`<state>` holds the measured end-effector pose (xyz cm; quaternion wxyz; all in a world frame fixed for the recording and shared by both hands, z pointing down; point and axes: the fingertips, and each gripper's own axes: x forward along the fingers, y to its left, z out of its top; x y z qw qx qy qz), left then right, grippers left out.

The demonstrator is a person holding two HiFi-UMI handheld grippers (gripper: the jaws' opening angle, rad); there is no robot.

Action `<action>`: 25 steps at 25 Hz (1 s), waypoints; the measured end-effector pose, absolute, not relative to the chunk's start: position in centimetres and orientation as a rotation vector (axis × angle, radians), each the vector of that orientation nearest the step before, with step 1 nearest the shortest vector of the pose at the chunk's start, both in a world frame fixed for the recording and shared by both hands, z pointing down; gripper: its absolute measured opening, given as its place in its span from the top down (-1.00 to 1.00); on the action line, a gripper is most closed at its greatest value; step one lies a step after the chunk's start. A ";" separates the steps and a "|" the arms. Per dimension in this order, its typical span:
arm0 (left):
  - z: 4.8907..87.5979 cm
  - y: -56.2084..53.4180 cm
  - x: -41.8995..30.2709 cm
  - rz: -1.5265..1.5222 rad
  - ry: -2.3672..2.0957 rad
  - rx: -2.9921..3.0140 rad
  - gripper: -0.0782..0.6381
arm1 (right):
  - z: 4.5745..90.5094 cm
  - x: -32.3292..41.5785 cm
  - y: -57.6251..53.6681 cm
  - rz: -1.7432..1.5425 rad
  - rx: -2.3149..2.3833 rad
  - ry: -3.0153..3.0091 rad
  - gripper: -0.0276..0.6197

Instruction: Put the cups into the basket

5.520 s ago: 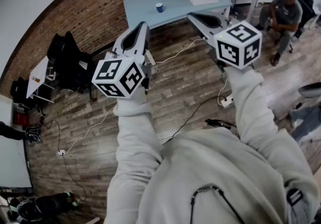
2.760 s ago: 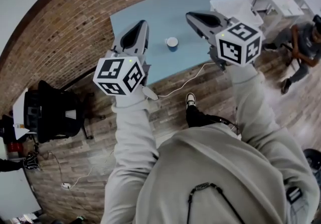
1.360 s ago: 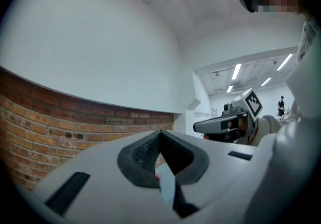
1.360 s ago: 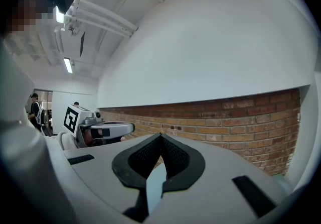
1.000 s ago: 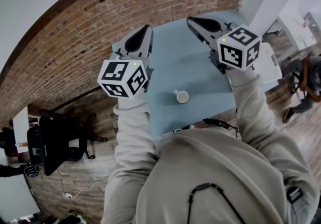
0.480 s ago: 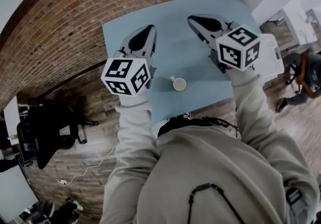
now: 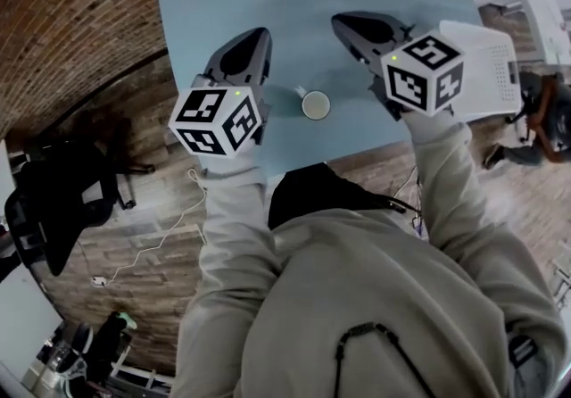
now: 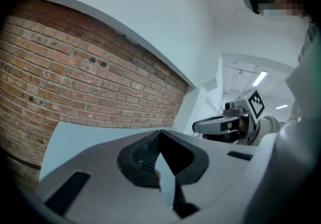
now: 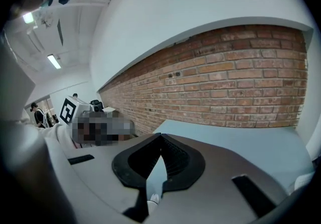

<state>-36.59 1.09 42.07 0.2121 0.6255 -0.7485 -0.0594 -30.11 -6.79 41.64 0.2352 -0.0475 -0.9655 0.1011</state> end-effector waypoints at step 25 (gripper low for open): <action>51.5 3.0 -33.6 -0.154 -1.940 1.632 0.79 | 57.5 -26.6 -2.1 0.346 -0.194 -2.395 0.89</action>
